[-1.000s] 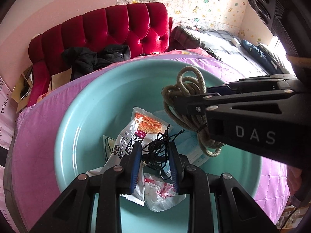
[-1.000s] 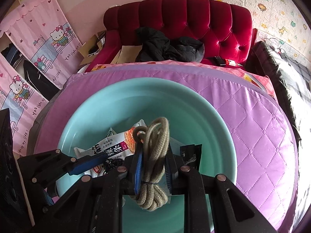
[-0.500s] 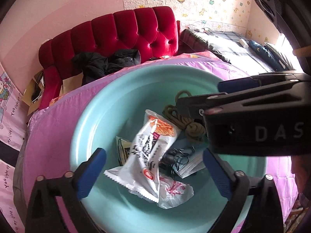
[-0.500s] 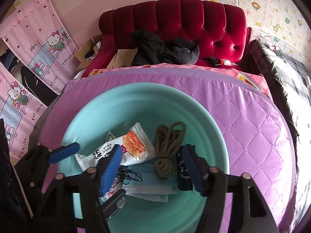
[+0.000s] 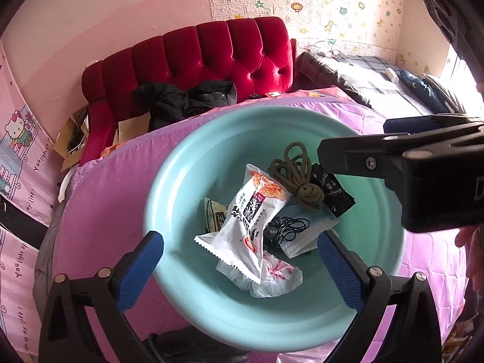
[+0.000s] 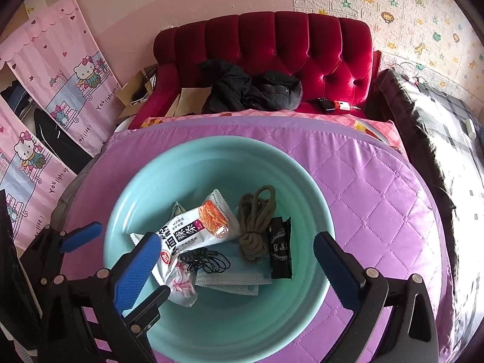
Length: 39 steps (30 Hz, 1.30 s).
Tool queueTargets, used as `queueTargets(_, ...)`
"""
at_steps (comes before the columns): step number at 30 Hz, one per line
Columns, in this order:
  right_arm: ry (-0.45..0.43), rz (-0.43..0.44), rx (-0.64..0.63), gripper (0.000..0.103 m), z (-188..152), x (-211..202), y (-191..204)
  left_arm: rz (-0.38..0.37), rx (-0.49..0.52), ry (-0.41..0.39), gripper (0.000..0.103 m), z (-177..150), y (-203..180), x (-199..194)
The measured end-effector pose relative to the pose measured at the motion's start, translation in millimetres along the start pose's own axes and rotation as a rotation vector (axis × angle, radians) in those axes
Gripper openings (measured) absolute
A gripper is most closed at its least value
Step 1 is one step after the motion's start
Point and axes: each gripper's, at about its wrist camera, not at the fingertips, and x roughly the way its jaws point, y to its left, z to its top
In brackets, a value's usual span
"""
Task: Organize soft objects
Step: 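Withdraw both tools from the basin back over the bed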
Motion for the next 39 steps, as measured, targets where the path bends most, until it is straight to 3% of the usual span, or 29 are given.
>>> queueTargets(20,-0.04,-0.016,-0.034,0.103,-47.5,-65.7,22.7,0.025,-0.038,-0.041,0.103,-48.6,9.2,-62.2)
queueTargets(39,-0.084,-0.057,-0.086,0.103,-116.6,-87.4,39.7,0.025,-0.06,-0.081,0.103,-119.3,31.4,-94.3)
